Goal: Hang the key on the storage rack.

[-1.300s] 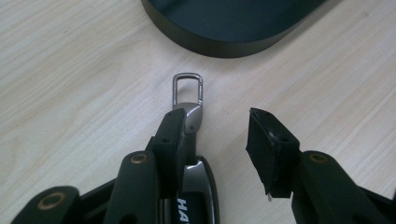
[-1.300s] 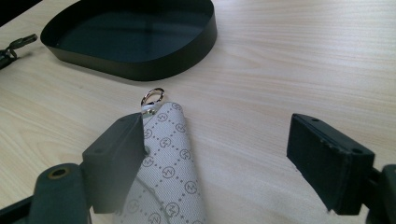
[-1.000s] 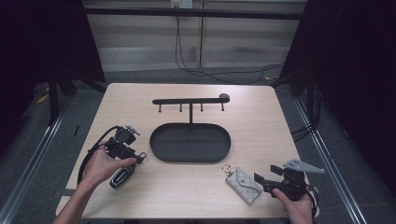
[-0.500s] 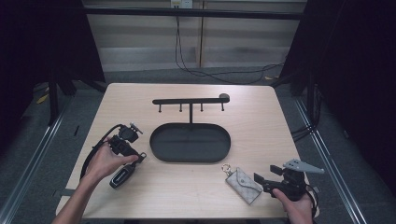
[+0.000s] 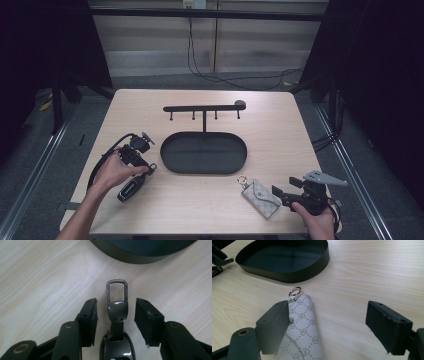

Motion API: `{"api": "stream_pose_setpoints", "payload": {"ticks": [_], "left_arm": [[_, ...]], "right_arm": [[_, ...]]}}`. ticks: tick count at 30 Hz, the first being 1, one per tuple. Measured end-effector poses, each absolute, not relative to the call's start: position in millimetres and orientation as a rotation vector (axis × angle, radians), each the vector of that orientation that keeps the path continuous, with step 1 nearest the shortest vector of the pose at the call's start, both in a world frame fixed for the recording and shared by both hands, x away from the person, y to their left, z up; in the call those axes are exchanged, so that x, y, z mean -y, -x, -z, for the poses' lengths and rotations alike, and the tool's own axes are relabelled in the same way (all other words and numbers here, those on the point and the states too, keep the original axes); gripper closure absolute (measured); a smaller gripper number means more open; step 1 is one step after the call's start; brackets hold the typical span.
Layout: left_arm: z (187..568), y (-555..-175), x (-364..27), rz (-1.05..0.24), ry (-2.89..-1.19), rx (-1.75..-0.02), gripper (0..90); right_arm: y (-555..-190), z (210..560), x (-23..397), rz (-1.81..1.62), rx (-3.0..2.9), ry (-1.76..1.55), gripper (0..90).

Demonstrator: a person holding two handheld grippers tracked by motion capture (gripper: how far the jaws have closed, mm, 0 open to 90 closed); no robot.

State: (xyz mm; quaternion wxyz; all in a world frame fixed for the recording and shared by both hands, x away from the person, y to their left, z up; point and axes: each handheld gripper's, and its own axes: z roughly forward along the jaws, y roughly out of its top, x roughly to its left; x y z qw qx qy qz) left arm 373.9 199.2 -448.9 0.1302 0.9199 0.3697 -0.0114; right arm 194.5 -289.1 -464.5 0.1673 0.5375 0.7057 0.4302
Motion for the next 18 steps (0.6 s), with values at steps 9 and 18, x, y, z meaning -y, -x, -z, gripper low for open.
{"api": "stream_pose_setpoints", "payload": {"ticks": [9, 18], "left_arm": [[457, -378, -194, 0.066, -2.697, -1.073, 57.0], [464, -378, -189, 0.079, -2.745, -1.059, 63.9]], "right_arm": [[-195, 465, 289, -1.227, -2.01, -1.531, 19.1], [-195, 464, 289, -1.226, -2.009, -1.529, 19.2]]}}
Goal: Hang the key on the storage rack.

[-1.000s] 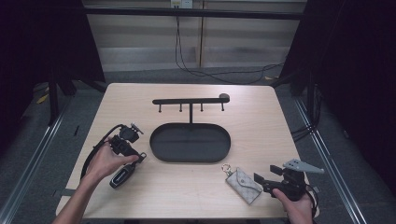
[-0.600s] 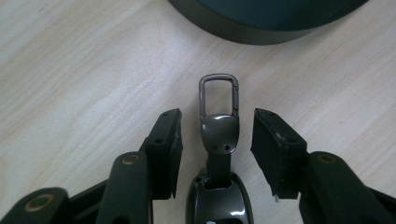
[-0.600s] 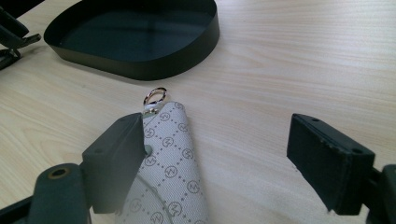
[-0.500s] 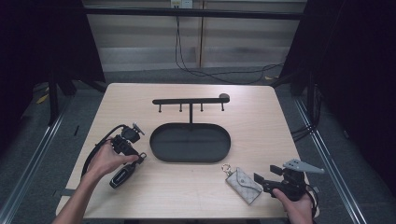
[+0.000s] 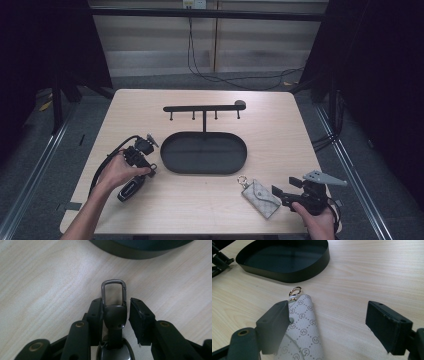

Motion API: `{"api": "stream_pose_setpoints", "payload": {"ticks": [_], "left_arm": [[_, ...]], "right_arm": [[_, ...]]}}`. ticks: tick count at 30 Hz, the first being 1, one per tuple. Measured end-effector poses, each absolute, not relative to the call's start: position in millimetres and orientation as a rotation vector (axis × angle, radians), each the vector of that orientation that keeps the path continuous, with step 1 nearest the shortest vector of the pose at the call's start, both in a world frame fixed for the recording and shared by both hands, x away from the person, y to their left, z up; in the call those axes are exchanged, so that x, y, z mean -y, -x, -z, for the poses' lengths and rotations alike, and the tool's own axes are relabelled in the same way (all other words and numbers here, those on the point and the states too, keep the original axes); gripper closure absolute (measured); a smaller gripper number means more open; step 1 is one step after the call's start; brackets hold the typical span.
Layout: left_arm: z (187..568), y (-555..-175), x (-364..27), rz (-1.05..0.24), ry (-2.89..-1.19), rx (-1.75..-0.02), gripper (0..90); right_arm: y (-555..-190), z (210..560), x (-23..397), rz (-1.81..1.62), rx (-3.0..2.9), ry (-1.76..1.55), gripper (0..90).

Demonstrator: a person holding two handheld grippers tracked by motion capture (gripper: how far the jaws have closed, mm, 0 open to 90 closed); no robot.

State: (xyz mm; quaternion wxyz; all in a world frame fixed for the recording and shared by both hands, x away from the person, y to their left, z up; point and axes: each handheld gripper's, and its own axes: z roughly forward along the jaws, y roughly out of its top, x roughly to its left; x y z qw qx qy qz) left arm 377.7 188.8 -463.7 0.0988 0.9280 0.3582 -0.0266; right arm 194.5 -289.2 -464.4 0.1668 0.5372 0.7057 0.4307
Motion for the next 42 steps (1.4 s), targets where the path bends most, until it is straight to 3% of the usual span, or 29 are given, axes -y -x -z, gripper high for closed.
{"api": "stream_pose_setpoints", "payload": {"ticks": [6, 31, 42], "left_arm": [[465, -378, -188, 0.074, -2.766, -1.046, 70.1], [450, -377, -192, 0.104, -2.716, -1.094, 70.5], [443, -374, -191, 0.058, -2.711, -1.096, 70.6]], "right_arm": [[-195, 465, 289, -1.228, -2.009, -1.53, 19.2], [-195, 465, 289, -1.224, -2.011, -1.532, 19.2], [-195, 465, 289, -1.225, -2.008, -1.533, 19.2]]}}
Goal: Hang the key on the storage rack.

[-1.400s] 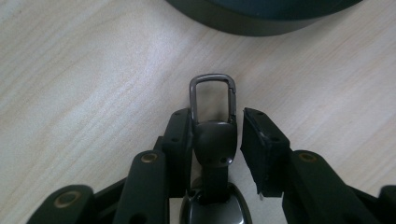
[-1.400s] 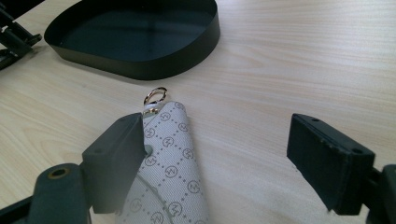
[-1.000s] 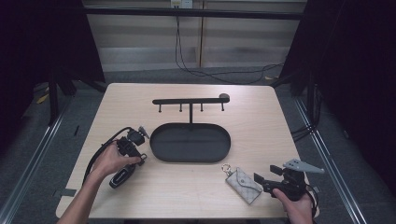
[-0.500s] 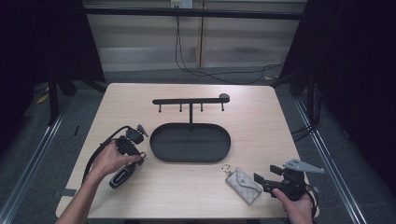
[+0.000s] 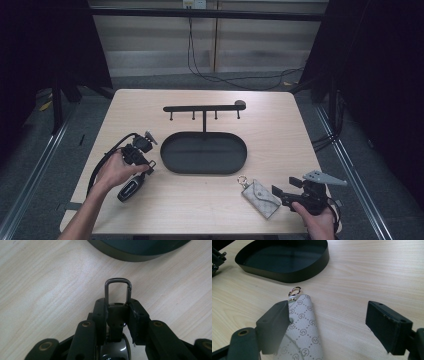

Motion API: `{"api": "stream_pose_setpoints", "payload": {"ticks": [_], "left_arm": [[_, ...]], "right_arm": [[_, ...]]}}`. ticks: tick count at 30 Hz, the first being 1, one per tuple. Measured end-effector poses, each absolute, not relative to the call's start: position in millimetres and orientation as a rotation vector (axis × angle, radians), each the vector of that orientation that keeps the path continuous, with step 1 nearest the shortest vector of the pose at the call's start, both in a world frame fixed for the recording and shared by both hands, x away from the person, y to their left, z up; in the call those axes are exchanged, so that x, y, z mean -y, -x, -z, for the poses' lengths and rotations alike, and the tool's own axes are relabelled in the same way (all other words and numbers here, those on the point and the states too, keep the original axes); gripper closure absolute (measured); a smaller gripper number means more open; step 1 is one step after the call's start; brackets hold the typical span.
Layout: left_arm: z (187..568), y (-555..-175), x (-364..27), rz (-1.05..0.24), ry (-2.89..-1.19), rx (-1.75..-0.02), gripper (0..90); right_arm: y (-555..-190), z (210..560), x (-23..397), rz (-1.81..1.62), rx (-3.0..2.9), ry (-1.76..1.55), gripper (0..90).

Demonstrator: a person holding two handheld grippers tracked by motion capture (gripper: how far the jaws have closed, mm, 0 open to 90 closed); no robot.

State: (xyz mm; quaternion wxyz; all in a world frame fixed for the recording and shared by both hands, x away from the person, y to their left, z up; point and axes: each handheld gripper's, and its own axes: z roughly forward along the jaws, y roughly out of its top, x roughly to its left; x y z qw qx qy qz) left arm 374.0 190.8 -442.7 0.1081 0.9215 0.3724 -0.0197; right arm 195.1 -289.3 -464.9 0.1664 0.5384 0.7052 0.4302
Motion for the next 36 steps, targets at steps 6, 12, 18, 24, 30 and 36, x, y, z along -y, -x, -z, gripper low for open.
{"api": "stream_pose_setpoints", "payload": {"ticks": [6, 12, 18, 24, 30, 36], "left_arm": [[426, -372, -194, 0.017, -2.68, -1.089, 70.6], [415, -371, -195, 0.0, -2.678, -1.081, 70.6], [403, -369, -195, 0.0, -2.673, -1.069, 70.7], [392, -368, -195, -0.031, -2.669, -1.064, 70.7], [382, -367, -196, -0.041, -2.669, -1.052, 70.7], [374, -365, -194, -0.058, -2.682, -1.063, 70.7]], "right_arm": [[-195, 465, 289, -1.226, -2.006, -1.534, 19.2], [-195, 465, 289, -1.223, -2.007, -1.534, 19.2], [-195, 465, 289, -1.225, -2.006, -1.536, 19.2], [-195, 465, 289, -1.226, -2.007, -1.535, 19.2], [-195, 465, 289, -1.226, -2.006, -1.536, 19.2], [-195, 465, 289, -1.224, -2.007, -1.535, 19.2]]}}
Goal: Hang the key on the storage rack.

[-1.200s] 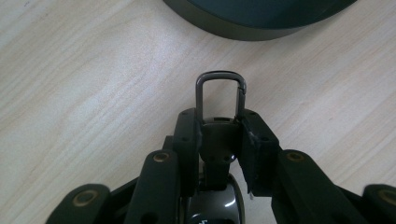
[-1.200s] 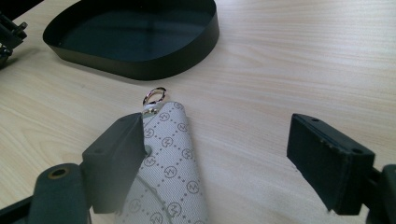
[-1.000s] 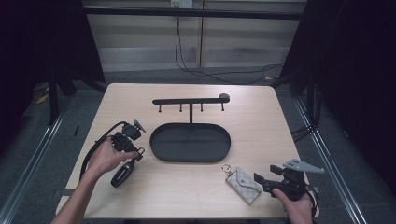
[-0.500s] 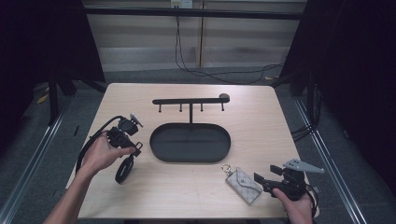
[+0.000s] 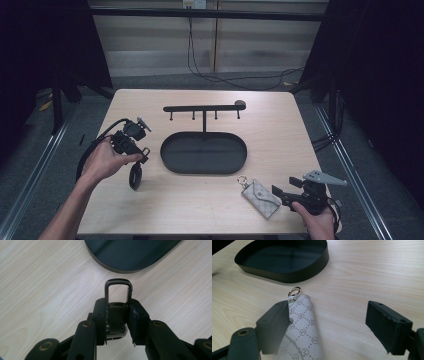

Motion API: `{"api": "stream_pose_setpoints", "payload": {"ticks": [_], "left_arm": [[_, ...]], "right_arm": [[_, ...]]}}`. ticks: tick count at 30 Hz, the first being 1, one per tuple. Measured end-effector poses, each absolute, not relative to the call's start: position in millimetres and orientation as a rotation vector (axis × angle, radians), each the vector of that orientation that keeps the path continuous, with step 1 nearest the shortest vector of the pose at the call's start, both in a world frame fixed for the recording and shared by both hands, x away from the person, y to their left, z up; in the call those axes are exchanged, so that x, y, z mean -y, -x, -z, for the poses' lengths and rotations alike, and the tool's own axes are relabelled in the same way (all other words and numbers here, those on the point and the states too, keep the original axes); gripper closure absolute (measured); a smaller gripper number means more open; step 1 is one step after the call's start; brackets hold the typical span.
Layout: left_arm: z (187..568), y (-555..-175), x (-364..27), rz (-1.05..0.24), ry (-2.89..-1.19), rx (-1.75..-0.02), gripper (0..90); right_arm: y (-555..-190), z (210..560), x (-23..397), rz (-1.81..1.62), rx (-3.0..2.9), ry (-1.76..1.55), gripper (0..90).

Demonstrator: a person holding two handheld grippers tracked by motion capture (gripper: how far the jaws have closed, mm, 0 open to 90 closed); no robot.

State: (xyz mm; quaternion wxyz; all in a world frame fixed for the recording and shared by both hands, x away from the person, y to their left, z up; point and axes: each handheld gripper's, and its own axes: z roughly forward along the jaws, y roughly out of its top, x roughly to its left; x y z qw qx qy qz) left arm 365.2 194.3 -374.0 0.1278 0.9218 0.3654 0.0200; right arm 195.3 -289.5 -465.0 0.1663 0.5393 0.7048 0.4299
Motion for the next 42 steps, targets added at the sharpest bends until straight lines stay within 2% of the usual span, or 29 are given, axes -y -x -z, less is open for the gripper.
{"api": "stream_pose_setpoints", "payload": {"ticks": [7, 20, 23, 28, 42], "left_arm": [[367, -365, -191, -0.088, -2.675, -1.061, 70.8], [350, -367, -182, -0.041, -2.699, -1.091, 70.8], [345, -368, -180, -0.073, -2.704, -1.093, 70.8], [340, -371, -176, -0.02, -2.724, -1.136, 70.8], [319, -380, -162, 0.01, -2.715, -1.147, 70.9]], "right_arm": [[-195, 465, 289, -1.22, -2.008, -1.536, 19.2], [-195, 465, 289, -1.225, -2.009, -1.535, 19.2], [-196, 465, 289, -1.225, -2.011, -1.535, 19.2], [-195, 465, 289, -1.226, -2.01, -1.536, 19.2], [-195, 465, 289, -1.224, -2.018, -1.534, 19.2]]}}
